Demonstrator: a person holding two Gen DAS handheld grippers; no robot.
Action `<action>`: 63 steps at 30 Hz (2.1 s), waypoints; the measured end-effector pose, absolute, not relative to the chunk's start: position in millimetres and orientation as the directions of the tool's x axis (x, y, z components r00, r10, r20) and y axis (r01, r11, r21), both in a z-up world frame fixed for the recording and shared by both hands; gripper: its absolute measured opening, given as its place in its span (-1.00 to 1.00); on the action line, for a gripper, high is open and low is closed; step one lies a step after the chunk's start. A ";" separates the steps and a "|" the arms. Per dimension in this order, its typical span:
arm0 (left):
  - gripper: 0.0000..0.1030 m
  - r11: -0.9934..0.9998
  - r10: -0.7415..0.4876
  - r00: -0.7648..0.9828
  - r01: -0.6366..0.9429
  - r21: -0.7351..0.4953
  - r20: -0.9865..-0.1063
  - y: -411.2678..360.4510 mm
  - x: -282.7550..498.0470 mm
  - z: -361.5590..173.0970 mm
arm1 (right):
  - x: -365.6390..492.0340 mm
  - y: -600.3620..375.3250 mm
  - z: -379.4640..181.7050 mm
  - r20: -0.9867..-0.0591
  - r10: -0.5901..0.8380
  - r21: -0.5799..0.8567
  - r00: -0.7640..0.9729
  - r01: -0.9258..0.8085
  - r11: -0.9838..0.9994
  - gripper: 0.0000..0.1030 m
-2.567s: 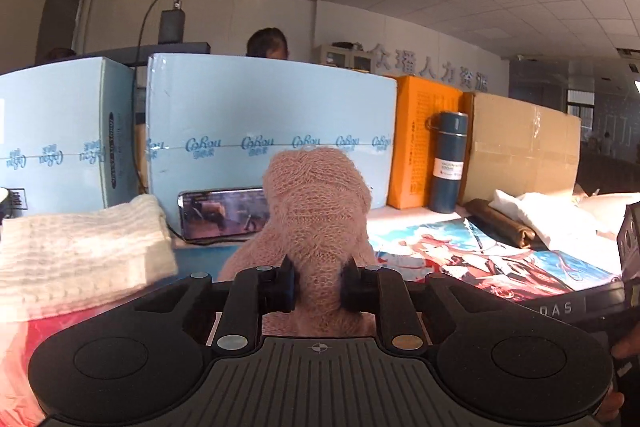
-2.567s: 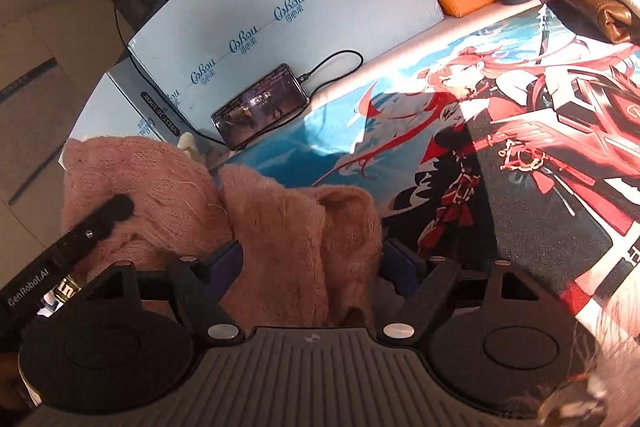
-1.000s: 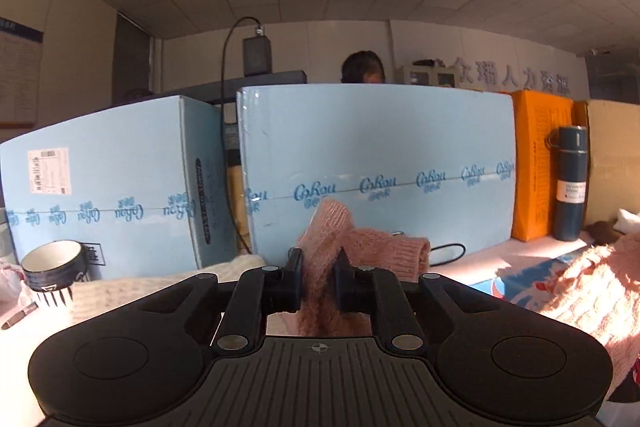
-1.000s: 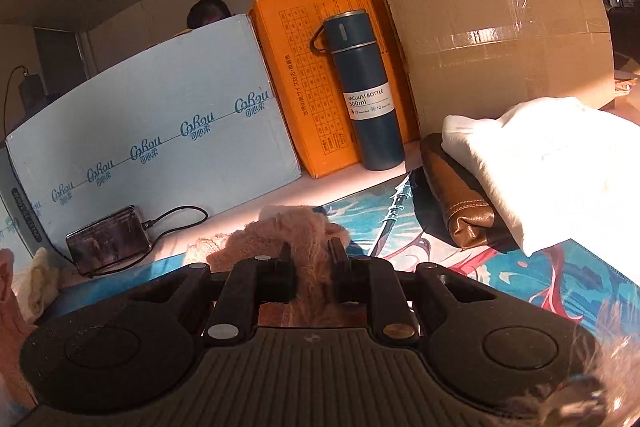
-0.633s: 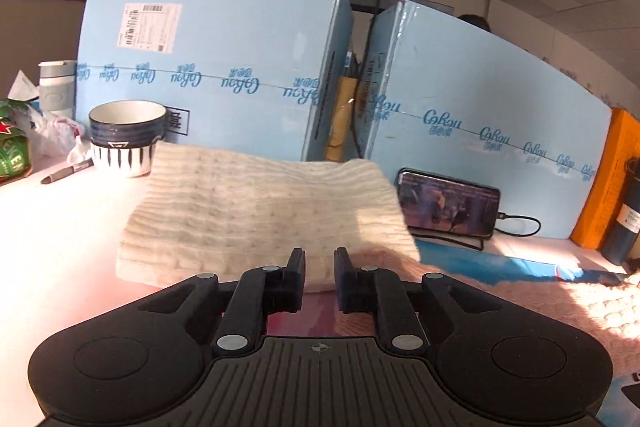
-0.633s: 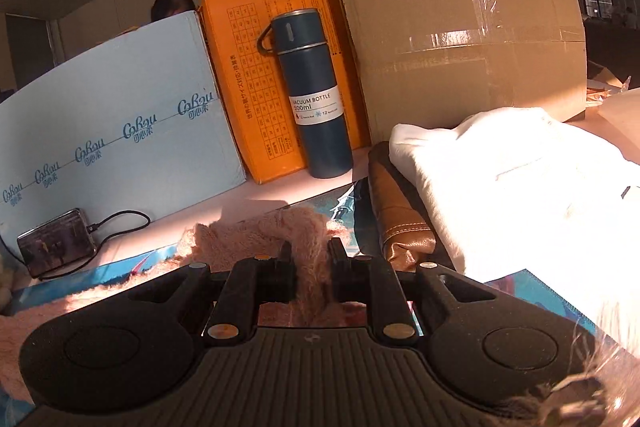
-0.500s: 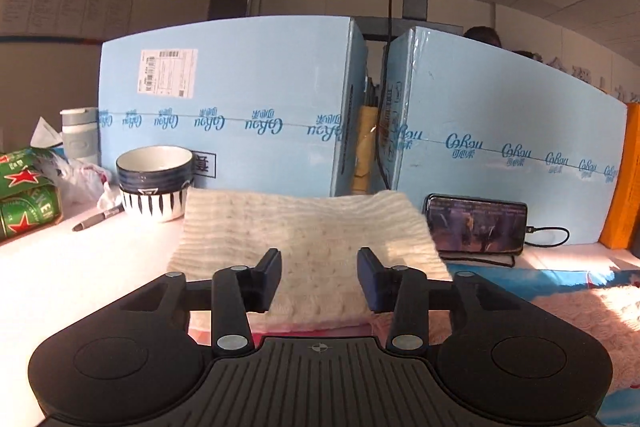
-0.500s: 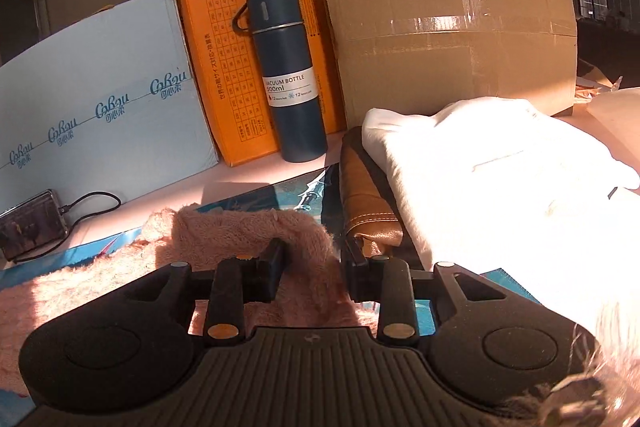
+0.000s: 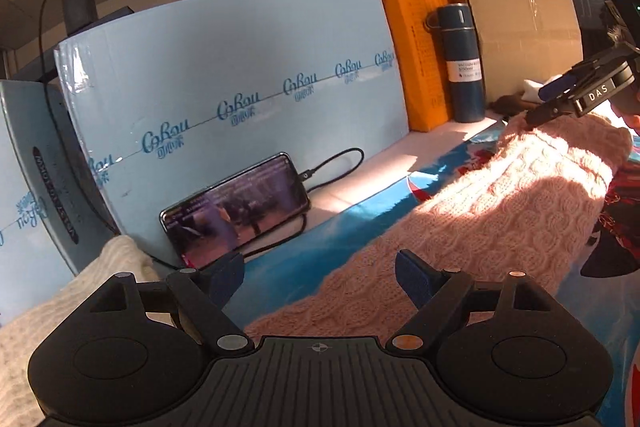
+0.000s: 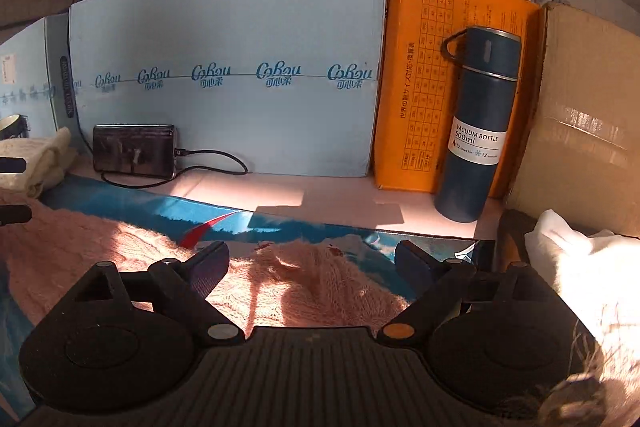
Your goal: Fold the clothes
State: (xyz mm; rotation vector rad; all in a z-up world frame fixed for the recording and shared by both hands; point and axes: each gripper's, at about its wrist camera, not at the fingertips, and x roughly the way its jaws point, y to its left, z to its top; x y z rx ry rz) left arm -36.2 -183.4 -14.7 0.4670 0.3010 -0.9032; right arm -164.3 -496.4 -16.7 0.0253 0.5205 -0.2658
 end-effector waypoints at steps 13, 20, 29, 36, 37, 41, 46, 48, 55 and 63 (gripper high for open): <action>0.65 0.389 -0.767 0.450 0.893 0.226 -0.458 -196.2 -28.6 -22.1 | -220.3 -461.1 -10.3 -0.321 -0.123 -0.060 0.939 0.110 0.992 -0.79; 0.84 0.189 -0.845 0.339 0.913 0.361 -0.414 -218.5 -48.8 -18.1 | -303.4 -411.0 2.4 -0.256 -0.068 -0.247 0.964 0.003 0.969 -0.79; -0.79 -0.017 -0.850 0.208 0.907 0.420 -0.484 -192.8 -114.7 -13.2 | -353.9 -411.1 -10.8 -0.254 -0.097 -0.128 0.962 0.066 0.990 -0.79; -0.67 0.078 -0.843 0.256 0.929 0.362 -0.474 -134.4 -171.1 -16.8 | -387.1 -409.6 -19.6 -0.266 -0.082 -0.036 0.960 0.075 0.997 -0.79; -0.67 0.093 -0.833 0.265 0.932 0.350 -0.485 -129.6 -176.2 -19.6 | -390.0 -408.2 -22.9 -0.289 -0.081 -0.029 0.954 0.076 0.997 -0.79; -0.66 0.118 -0.818 0.251 0.954 0.277 -0.518 -114.1 -178.9 -18.6 | -399.1 -400.9 -36.0 -0.406 -0.035 -0.001 0.913 0.038 0.999 -0.76; -0.13 0.143 -0.902 0.153 0.988 0.054 -0.404 -79.8 -156.3 3.1 | -420.2 -399.3 -37.9 -0.405 0.019 0.067 0.914 0.008 0.998 -0.07; 0.33 0.218 -0.925 0.193 0.975 -0.042 -0.327 -64.6 -141.1 11.1 | -429.9 -407.5 -31.8 -0.330 0.017 0.121 0.944 0.024 0.992 0.21; 0.48 0.802 -0.589 0.694 0.565 -0.194 -0.414 -46.1 -55.6 8.9 | -400.8 -462.7 -15.1 -0.245 -0.276 0.225 0.929 0.332 0.916 0.59; 0.45 0.866 -0.481 0.637 0.454 -0.211 -0.602 -68.2 13.5 -22.7 | -288.5 -531.7 -27.1 -0.490 -0.349 0.268 0.799 0.519 0.812 0.58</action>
